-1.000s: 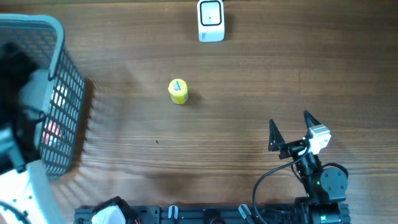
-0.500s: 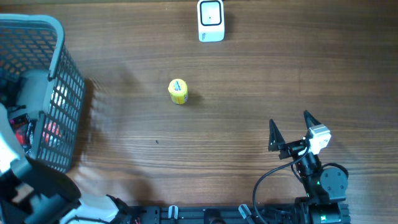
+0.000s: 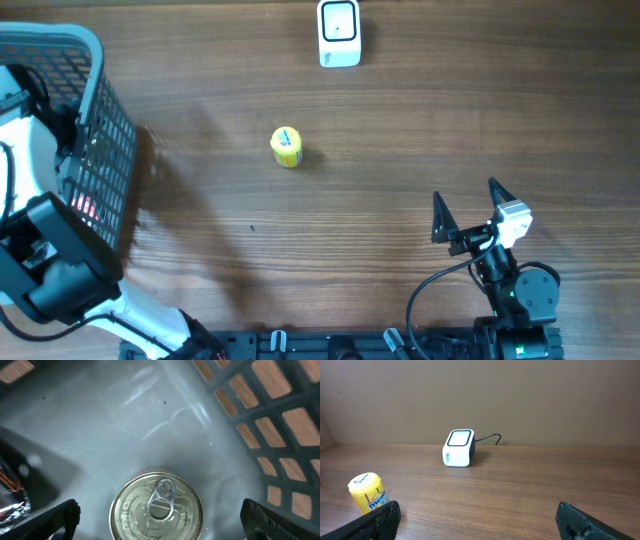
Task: Scan the item barcode
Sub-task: 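Reach the left gripper into the basket and grasp the tuna can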
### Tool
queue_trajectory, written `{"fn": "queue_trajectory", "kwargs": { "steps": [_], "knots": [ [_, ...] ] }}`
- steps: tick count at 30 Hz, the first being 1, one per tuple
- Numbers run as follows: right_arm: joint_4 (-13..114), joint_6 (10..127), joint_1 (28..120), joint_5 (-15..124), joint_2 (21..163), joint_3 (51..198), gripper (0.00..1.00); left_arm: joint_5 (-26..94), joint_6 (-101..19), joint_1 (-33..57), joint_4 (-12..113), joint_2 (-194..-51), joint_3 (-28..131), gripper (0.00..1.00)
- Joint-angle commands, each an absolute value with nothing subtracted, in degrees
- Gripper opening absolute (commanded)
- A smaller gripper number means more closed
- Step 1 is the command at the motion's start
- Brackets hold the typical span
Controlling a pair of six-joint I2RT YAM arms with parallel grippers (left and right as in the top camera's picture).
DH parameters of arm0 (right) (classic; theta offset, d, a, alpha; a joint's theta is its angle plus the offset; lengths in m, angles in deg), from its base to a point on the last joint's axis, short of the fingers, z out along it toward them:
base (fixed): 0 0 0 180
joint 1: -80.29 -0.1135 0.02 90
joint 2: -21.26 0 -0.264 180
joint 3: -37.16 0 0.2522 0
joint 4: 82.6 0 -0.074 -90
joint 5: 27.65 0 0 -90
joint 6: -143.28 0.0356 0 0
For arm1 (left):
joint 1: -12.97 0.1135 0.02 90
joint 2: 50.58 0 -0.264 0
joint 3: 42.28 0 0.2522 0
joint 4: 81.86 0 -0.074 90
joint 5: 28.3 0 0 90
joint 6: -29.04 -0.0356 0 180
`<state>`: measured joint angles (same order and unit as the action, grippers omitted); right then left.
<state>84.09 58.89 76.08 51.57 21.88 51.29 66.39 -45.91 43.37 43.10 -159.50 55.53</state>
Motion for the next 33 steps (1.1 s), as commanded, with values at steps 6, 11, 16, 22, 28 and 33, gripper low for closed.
{"fn": "queue_trajectory", "kwargs": {
  "steps": [6,11,16,22,28,33],
  "knots": [
    [84.4,59.7,75.8,52.1,21.5,51.2,1.0,67.7,-47.2,43.2,42.4,-165.5,55.5,1.0],
    [84.4,59.7,75.8,52.1,21.5,51.2,1.0,67.7,-47.1,43.2,42.4,-167.7,55.4,1.0],
    [84.4,59.6,75.8,52.1,21.5,51.2,1.0,67.5,-47.0,43.2,42.3,-169.5,55.1,0.99],
    [84.4,59.7,75.8,52.1,21.5,51.2,1.0,67.5,-47.0,43.2,41.6,-169.5,55.1,0.85],
    [84.4,59.7,75.8,52.1,21.5,51.2,1.0,67.5,-44.2,43.2,40.9,-169.5,55.1,0.71],
    [84.4,59.7,75.8,52.1,21.5,51.2,1.0,66.9,-43.6,43.2,40.9,-169.3,55.1,0.71]
  ]
}}
